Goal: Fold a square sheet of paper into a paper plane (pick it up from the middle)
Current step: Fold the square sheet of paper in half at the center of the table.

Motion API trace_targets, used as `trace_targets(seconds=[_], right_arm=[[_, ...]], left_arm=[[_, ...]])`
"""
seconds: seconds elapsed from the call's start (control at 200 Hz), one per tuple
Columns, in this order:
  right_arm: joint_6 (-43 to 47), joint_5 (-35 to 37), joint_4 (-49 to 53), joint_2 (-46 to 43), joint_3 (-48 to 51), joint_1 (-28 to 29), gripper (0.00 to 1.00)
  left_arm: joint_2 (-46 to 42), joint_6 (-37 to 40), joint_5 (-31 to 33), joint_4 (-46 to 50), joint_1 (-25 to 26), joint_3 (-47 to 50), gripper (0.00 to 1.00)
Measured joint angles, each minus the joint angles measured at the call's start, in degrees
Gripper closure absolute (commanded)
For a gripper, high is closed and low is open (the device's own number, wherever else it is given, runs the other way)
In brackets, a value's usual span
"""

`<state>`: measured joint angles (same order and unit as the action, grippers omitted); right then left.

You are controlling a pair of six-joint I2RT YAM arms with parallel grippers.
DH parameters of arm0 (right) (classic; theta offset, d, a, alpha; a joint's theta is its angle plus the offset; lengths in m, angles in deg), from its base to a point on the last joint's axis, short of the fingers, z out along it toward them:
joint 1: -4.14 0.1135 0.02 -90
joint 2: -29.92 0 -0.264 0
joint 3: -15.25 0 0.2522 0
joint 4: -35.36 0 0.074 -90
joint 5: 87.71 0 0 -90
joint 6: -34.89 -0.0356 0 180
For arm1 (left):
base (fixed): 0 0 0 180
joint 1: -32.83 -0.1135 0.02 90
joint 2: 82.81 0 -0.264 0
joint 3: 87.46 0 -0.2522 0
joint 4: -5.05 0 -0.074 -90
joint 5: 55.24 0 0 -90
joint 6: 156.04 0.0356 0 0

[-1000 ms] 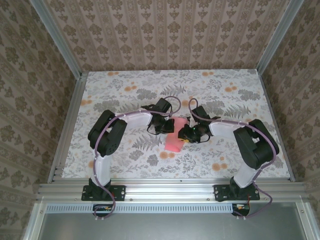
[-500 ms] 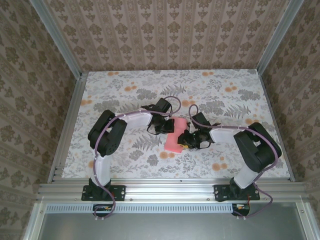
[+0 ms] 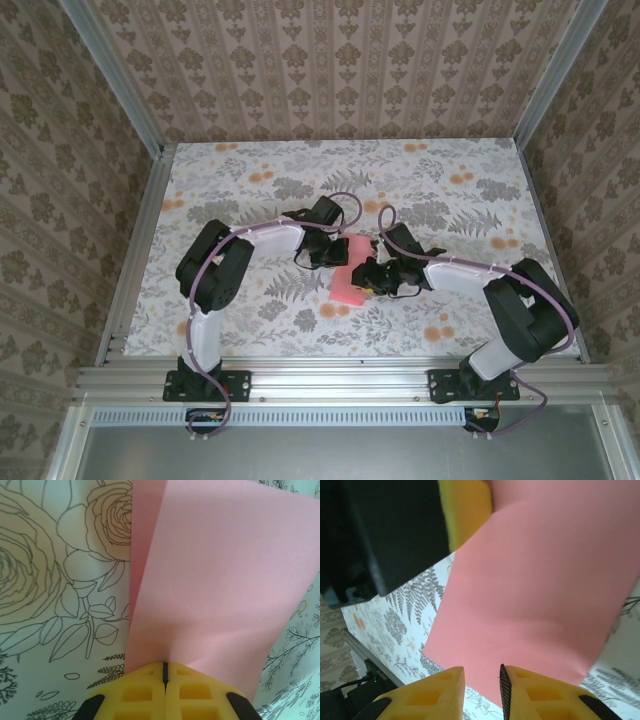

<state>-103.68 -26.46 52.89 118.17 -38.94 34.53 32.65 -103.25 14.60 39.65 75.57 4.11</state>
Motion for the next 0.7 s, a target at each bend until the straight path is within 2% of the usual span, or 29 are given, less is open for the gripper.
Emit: trace_targets(seconds=[0.385,0.7], right_arm=[[-1.55,0.20,-3.58,2.82,4.39,0.63,0.72],[-1.53,0.85,-1.20,-1.75,4.37,2.03,0.72]], left_arm=[[0.00,0.39,-0.02,0.02,0.00,0.00,0.98],[0.00,0.85,-0.02,0.02,0.02,0.00,0.98]])
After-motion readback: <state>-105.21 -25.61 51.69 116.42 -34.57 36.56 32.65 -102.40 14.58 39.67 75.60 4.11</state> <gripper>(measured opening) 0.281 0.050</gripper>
